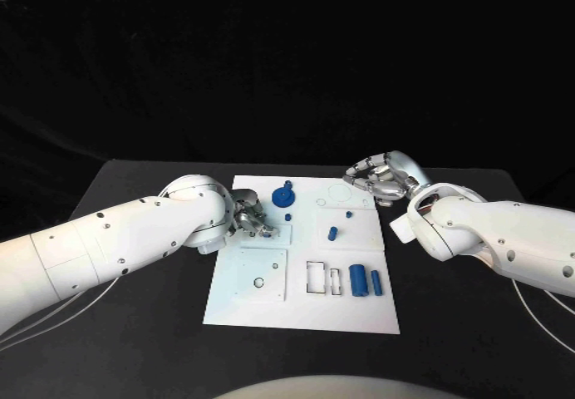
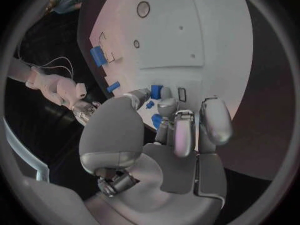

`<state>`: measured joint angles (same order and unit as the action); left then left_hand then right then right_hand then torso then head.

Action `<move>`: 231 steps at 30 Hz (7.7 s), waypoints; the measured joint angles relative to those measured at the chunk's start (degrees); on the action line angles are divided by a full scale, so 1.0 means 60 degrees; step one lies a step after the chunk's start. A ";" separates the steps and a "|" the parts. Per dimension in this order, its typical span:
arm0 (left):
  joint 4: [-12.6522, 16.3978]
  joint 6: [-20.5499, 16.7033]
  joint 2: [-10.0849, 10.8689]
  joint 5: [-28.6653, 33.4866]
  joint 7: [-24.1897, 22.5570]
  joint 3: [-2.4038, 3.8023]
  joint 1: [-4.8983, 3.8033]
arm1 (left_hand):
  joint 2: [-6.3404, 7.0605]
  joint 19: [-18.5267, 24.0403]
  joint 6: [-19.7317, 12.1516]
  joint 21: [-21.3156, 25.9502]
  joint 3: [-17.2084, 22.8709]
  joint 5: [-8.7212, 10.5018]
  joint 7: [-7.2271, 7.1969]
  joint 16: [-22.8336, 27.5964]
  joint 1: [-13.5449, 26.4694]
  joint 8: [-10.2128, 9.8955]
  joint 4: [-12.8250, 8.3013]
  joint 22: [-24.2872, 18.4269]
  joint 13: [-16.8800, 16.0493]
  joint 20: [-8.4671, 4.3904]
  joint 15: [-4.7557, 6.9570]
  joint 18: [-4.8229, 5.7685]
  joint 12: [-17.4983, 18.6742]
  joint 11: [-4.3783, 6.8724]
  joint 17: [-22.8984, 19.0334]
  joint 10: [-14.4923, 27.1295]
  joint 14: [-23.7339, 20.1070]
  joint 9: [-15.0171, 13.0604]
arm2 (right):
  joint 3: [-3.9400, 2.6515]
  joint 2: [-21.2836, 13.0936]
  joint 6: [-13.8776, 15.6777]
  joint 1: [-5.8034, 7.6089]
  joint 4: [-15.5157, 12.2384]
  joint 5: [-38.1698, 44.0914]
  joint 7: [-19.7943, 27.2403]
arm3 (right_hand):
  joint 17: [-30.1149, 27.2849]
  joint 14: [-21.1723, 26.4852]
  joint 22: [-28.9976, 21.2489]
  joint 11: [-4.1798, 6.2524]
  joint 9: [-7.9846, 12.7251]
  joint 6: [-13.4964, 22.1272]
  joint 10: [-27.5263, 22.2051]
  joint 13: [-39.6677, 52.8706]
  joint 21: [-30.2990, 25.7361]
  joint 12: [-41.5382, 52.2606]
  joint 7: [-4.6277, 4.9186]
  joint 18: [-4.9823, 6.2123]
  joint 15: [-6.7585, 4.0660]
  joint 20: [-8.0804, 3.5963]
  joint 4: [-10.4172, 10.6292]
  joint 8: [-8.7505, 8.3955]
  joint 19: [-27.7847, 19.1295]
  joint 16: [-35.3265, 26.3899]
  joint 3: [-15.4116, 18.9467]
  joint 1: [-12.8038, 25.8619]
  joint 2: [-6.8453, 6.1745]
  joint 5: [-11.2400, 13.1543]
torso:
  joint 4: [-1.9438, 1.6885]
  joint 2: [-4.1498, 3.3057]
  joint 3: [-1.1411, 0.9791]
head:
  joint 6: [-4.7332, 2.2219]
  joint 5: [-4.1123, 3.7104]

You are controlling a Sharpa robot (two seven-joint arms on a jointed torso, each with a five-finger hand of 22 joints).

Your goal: Assemble the parts on the task board

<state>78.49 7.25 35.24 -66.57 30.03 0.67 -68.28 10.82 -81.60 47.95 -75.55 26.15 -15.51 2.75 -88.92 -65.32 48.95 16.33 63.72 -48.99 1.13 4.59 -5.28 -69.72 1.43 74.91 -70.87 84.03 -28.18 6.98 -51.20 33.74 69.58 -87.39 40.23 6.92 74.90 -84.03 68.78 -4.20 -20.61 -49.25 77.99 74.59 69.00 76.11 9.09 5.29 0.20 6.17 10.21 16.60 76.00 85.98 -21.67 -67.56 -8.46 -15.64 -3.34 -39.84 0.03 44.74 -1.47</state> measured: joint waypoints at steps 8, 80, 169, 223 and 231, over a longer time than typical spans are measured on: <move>0.0005 0.0002 -0.0015 0.0051 0.0004 0.0003 -0.0011 | -0.0023 0.0016 -0.0248 -0.0036 0.0961 0.0056 -0.0032 0.0000 -0.1037 0.0104 -0.0091 0.0021 0.0124 -0.0056 0.0087 0.0000 0.0000 0.0053 0.0000 0.0058 0.0019 0.0010 | 0.0000 -0.0001 -0.0004 -0.0002 0.0002 0.0000 0.0001 | 0.0000 0.0000 -0.0004 0.0000 0.0001 0.0000 0.0000 0.0000 0.0000 0.0000 0.0000 0.0000 0.0000 0.0000 0.0000 0.0000 0.0000 0.0000 0.0000 0.0000 0.0000 0.0000 | 0.0000 0.0004 0.0002 | 0.0001 0.0004; -0.3123 0.3820 -0.1816 0.3217 0.0310 -0.0723 -0.1414 | -0.0529 0.0171 -0.0546 0.0008 0.1835 0.1161 0.0170 0.0000 -0.0497 0.0460 0.0104 0.0016 -0.0158 0.0101 -0.0017 0.0001 -0.0193 -0.0083 0.0000 -0.0190 -0.0014 0.0034 | 0.0002 0.0606 -0.0711 0.0687 0.0973 -0.1503 0.2045 | -1.0201 0.5426 -0.8349 -0.1266 0.0558 0.1111 -0.4299 -1.1374 -1.0478 -1.0358 0.0359 0.0820 0.1606 0.1670 -0.0339 -0.0207 -0.5455 -1.2206 -0.0747 -0.0424 0.0055 -0.0091 | 0.0005 -0.0020 0.0002 | -0.0114 0.0080; -0.2960 0.3856 -0.1876 0.1831 0.0251 -0.0722 -0.1331 | -0.0345 0.0018 -0.0386 -0.0183 0.2376 0.1003 0.0185 -0.0112 0.0035 0.0611 -0.0539 0.0346 -0.0728 0.0019 0.0019 0.0000 -0.0471 0.0048 -0.0001 -0.0596 0.0021 0.0057 | 0.0002 0.0680 -0.0751 0.0724 0.0950 -0.1507 0.2328 | -1.0475 0.5492 -0.8676 -0.1332 0.0726 0.1110 -0.4367 -1.1746 -1.0715 -1.0615 0.0360 0.0819 0.1671 0.1670 -0.0452 -0.0379 -0.5457 -1.2594 -0.0631 -0.0352 0.0127 -0.0129 | -0.0007 -0.0002 0.0003 | 0.0077 0.0065; -0.2940 0.3848 -0.1959 0.1320 0.0197 -0.0664 -0.1243 | -0.0517 -0.0018 0.0047 -0.0177 0.2329 0.1060 -0.0052 -0.0111 0.0528 0.0611 -0.0586 0.0341 -0.0809 -0.0016 0.0053 0.0000 -0.0531 0.0053 -0.0001 -0.0667 -0.0015 0.0069 | 0.0002 0.0643 -0.0769 0.0724 0.0925 -0.1508 0.2335 | -1.0509 0.5492 -0.8715 -0.1332 0.0744 0.1110 -0.4367 -1.1778 -1.0745 -1.0639 0.0360 0.0819 0.1671 0.1670 -0.0446 -0.0395 -0.5457 -1.2632 -0.0626 -0.0313 0.0165 -0.0150 | -0.0001 -0.0001 -0.0004 | 0.0140 0.0005; -0.2979 0.3847 -0.1969 0.1316 0.0174 -0.0667 -0.1241 | -0.0372 -0.0018 0.0101 -0.0177 0.2792 0.1088 -0.0103 -0.0111 0.1041 0.0657 -0.1279 0.0344 -0.0841 -0.0016 0.0052 0.0000 -0.0531 0.0085 -0.0001 -0.0699 -0.0015 0.0153 | 0.0002 0.0623 -0.0768 0.0724 0.0912 -0.1509 0.2335 | -1.0523 0.5492 -0.8731 -0.1331 0.0753 0.1110 -0.4367 -1.1787 -1.0745 -1.0651 0.0360 0.0819 0.1671 0.1670 -0.0450 -0.0417 -0.5457 -1.2633 -0.0578 -0.0313 0.0165 -0.0165 | -0.0002 -0.0001 0.0000 | 0.0146 0.0003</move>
<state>60.61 30.33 23.42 -58.68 31.08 -3.33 -75.72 8.59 -81.70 48.56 -76.61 42.90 -8.98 2.13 -89.59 -59.08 52.89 8.66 65.79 -54.04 1.03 4.91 -5.28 -72.90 1.94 74.91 -75.07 83.94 -27.26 6.99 -47.46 29.13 73.92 -81.92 31.18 20.93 11.77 -51.07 16.39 -12.19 -16.10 -42.58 51.79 3.86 4.53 12.21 11.25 10.20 10.23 16.19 7.51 14.10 43.26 10.18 -25.14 -69.44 -7.47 -16.63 -3.35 -39.85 0.03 45.62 -1.46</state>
